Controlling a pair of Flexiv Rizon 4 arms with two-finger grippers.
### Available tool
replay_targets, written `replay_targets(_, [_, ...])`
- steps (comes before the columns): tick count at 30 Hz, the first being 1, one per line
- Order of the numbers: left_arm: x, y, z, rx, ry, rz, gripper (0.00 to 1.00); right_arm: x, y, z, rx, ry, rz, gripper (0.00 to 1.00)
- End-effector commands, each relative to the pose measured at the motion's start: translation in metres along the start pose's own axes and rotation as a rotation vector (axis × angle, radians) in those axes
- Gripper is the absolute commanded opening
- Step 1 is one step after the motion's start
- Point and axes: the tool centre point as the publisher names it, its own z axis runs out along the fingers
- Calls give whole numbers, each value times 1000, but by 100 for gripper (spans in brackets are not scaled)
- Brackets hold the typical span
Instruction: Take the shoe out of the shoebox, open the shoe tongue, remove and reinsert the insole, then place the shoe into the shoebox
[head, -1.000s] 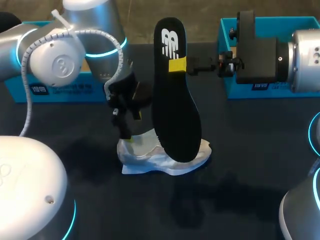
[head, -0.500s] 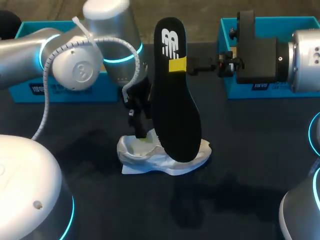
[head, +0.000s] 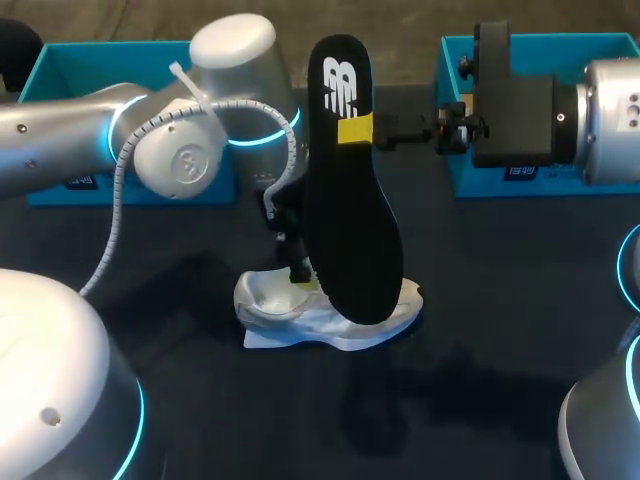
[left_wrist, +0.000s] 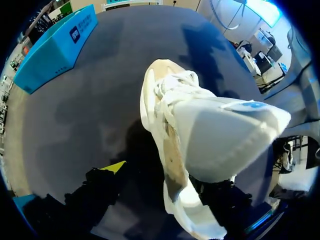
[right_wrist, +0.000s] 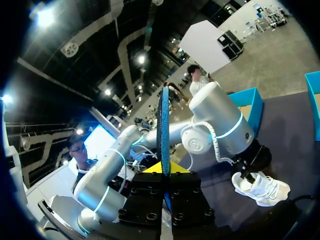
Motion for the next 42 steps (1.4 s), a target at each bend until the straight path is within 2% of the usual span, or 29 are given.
replay_targets(1, [-2,-2,6,4,15,4,67,0,0,4,-2,1,1,0])
replay_targets(2, [-2,-3,7,5,20,6,66,0,0,4,-2,1,1,0])
replay_targets(4, [0,-3,10,1,32,12,48,0,0,4,-2,1,1,0])
replay_targets(6, [2,-4,14,2,48,18,41,0,0,4,-2,1,1,0])
replay_targets(8, [2,-4,18,3,60,22,27,0,0,4,-2,1,1,0])
replay_targets(9, [3,-4,20,3,66,25,18,0,0,4,-2,1,1,0])
replay_targets(10, [3,-5,22,7,72,28,0,0,0,4,-2,1,1,0])
replay_targets(15, [6,-10,23,23,106,76,0,0,0,4,-2,1,1,0])
replay_targets(19, [5,-12,8,82,194,187,0,0,0,4,-2,1,1,0])
replay_targets(24, [-2,-13,-10,39,395,316,0,0,0,4,-2,1,1,0])
replay_targets(30, [-2,-22,-30,-1,581,520,0,0,0,4,-2,1,1,0])
replay_targets(34, [1,-25,-42,-42,661,639,0,0,0,4,-2,1,1,0])
replay_targets(40, [6,-22,-54,-149,735,853,0,0,0,4,-2,1,1,0])
replay_targets(42, [11,-21,-60,-107,783,955,0,0,0,4,-2,1,1,0])
